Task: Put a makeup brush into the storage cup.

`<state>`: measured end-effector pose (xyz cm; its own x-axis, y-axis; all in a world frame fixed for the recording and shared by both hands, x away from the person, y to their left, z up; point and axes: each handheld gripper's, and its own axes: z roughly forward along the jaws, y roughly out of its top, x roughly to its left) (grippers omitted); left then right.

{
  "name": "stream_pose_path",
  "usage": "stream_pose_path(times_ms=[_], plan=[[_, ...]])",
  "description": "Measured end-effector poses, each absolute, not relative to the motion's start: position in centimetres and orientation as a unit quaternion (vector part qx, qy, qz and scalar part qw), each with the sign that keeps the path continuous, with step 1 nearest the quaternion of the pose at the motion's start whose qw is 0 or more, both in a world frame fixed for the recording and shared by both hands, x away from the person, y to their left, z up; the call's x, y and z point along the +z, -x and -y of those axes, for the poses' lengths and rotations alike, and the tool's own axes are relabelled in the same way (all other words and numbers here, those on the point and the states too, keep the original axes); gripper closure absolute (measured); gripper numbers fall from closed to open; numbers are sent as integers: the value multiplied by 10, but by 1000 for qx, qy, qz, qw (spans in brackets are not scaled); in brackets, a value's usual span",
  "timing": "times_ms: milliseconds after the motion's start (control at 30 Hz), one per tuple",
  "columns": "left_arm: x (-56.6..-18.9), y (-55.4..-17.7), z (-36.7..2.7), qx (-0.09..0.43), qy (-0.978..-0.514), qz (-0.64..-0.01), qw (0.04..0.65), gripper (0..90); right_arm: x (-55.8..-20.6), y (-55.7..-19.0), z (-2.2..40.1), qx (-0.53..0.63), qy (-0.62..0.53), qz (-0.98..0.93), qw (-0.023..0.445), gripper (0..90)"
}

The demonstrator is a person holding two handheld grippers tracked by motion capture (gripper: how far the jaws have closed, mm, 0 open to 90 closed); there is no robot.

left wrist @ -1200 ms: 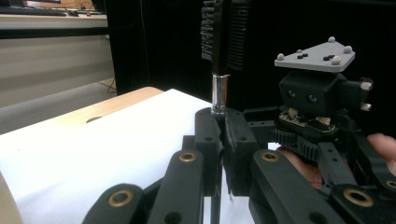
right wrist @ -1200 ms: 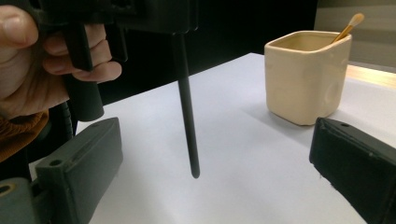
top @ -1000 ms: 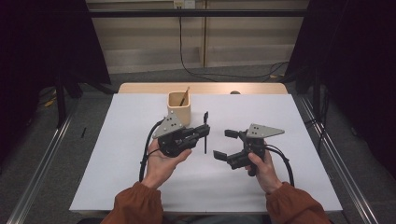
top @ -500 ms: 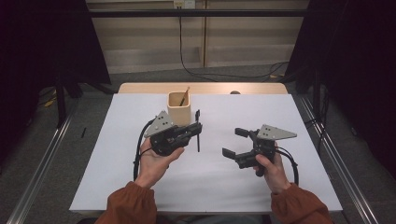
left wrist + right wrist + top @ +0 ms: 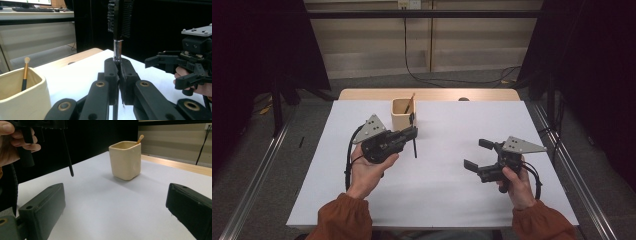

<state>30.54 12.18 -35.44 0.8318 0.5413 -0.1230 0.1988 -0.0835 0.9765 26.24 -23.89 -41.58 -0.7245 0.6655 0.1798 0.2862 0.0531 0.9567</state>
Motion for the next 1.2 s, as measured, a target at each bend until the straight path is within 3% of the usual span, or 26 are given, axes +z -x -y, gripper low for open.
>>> stream_pose_path(times_ms=[1200], plan=[[-318,-332,-176,195,-697,-288,627,857,-429,-216,284,577,-386,-686,219,24]])
